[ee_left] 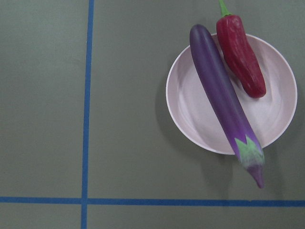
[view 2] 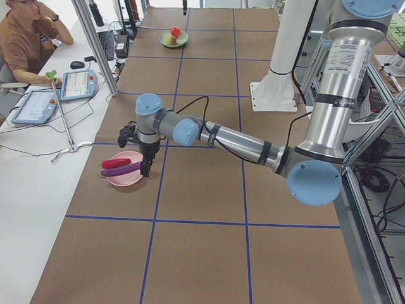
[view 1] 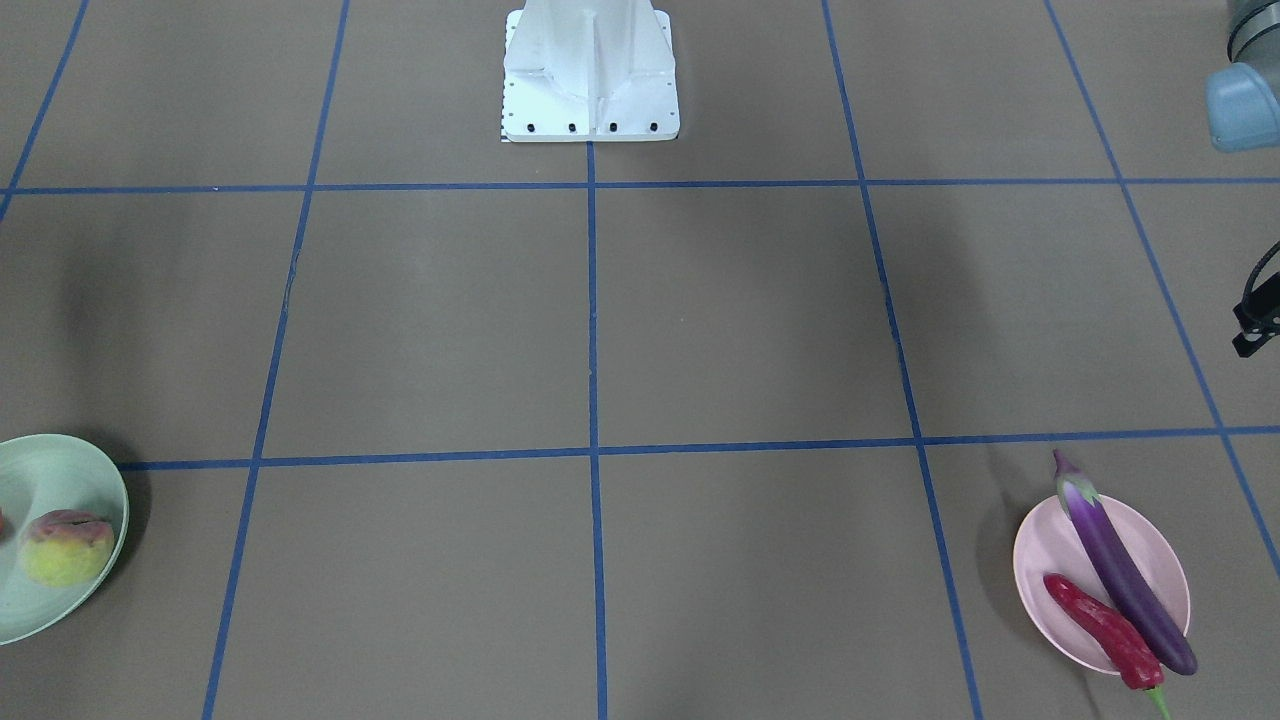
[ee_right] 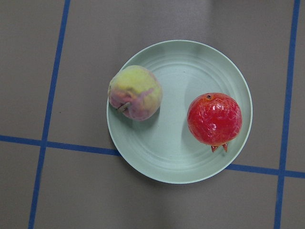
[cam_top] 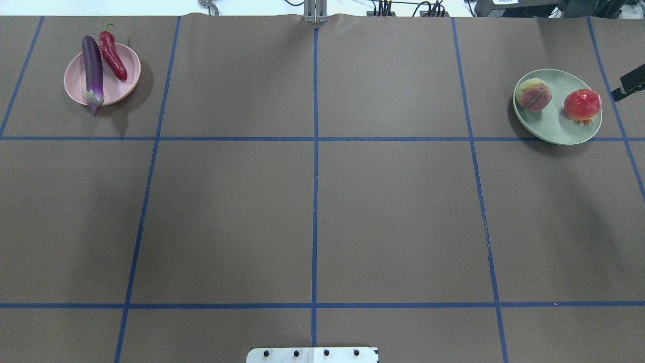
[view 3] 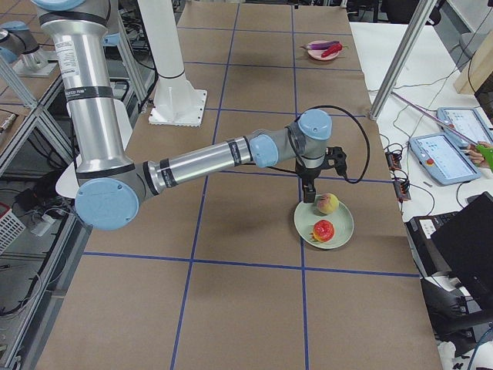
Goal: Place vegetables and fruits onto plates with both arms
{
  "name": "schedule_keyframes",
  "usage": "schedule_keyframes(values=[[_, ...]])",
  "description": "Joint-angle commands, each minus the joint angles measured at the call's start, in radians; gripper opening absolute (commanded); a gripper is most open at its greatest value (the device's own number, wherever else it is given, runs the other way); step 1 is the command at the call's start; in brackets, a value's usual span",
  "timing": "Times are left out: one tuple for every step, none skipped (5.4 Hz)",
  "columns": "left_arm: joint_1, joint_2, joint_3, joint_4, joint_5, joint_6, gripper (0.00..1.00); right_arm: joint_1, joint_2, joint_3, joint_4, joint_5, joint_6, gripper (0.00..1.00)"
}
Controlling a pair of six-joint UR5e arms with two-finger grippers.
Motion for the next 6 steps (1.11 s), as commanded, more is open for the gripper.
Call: schedule_keyframes(values=[[-0.082, 0.035, -0.011, 0.079, -0.002, 0.239, 1.00, 0.055, -0.081, 0.001, 0.043, 0.011, -0.006, 1.00], [-0.125, 0.063, -0.014, 0.084, -0.005, 0.265, 1.00, 0.058, -0.133, -0.008, 0.143, 0.010, -0.007, 1.00], [-0.165, 0.106, -0.007, 0.078, -0.067, 0.339, 1.00, 0.058, -0.202, 0.004, 0.163, -0.007, 0.005, 1.00], [-0.202, 0.111, 0.002, 0.089, -0.095, 0.408, 1.00, 0.058, -0.201, -0.008, 0.163, -0.005, -0.007, 1.00], [-0.231, 0.137, 0.053, 0.099, -0.177, 0.412, 1.00, 0.060, -0.203, -0.008, 0.155, 0.007, -0.006, 1.00], [-0.232, 0.173, 0.059, 0.098, -0.248, 0.411, 1.00, 0.069, -0.214, -0.010, 0.149, 0.036, -0.006, 1.00]])
